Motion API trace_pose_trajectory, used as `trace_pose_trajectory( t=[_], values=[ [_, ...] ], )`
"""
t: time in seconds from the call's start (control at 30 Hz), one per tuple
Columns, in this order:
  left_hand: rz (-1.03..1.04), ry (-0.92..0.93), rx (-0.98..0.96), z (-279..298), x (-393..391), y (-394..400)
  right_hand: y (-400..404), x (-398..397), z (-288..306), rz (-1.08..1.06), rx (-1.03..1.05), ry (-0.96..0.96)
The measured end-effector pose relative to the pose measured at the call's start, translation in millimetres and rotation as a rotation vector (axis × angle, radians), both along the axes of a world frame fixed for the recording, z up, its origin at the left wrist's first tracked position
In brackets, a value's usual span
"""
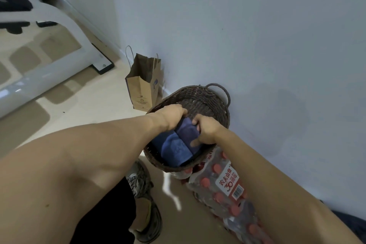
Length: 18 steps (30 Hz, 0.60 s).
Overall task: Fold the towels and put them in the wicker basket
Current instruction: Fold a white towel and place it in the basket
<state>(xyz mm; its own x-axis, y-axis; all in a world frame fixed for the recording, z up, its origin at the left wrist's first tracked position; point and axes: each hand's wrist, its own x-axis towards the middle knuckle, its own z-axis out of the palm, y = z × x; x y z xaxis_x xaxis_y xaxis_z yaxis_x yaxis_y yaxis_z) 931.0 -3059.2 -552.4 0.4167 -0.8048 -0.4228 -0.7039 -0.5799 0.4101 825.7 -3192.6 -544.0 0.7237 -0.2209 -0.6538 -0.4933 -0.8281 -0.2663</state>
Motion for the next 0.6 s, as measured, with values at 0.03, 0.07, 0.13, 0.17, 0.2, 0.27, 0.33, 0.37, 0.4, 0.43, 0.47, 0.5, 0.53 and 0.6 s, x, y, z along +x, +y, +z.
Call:
trace_pose_trajectory(
  t=[0.03, 0.07, 0.13, 0.17, 0.2, 0.27, 0.33, 0.37, 0.4, 0.43, 0.47, 0.5, 0.53, 0.6],
  values=[
    [0.003, 0.003, 0.008, 1, -1, -1, 2, -1, 2, 0.059, -0.044, 0.011],
    [0.000, 0.006, 0.023, 3, -1, -3, 3, -4, 4, 0.098, -0.075, -0.008],
    [-0.016, 0.012, 0.061, 10, -2, -8, 3, -14, 14, 0.052, -0.050, -0.118],
    [-0.025, 0.007, 0.076, 16, -2, -11, 1, -23, 21, -0.024, -0.009, -0.198],
    [-0.035, -0.010, 0.079, 21, -3, -14, -3, -34, 30, -0.115, 0.033, -0.282],
    [-0.051, -0.051, 0.034, 36, -7, -24, -14, -67, 51, -0.284, 0.081, -0.443],
    [-0.066, -0.022, -0.059, 54, -20, -37, -29, -110, 74, -0.424, 0.092, -0.566],
    [-0.079, 0.020, -0.109, 64, -31, -44, -38, -135, 85, -0.495, 0.107, -0.597],
    [-0.101, 0.062, -0.153, 74, -46, -53, -47, -162, 95, -0.548, 0.117, -0.606],
    [-0.129, 0.101, -0.191, 83, -63, -63, -57, -190, 104, -0.580, 0.117, -0.588],
    [-0.154, 0.140, -0.221, 91, -83, -73, -66, -219, 112, -0.595, 0.096, -0.539],
    [-0.175, 0.181, -0.245, 97, -104, -83, -76, -248, 118, -0.601, 0.054, -0.464],
    [-0.201, 0.217, -0.260, 101, -127, -93, -85, -277, 122, -0.600, -0.002, -0.377],
    [-0.279, 0.266, -0.281, 107, -177, -113, -98, -335, 125, -0.632, -0.117, -0.231]
  ],
)
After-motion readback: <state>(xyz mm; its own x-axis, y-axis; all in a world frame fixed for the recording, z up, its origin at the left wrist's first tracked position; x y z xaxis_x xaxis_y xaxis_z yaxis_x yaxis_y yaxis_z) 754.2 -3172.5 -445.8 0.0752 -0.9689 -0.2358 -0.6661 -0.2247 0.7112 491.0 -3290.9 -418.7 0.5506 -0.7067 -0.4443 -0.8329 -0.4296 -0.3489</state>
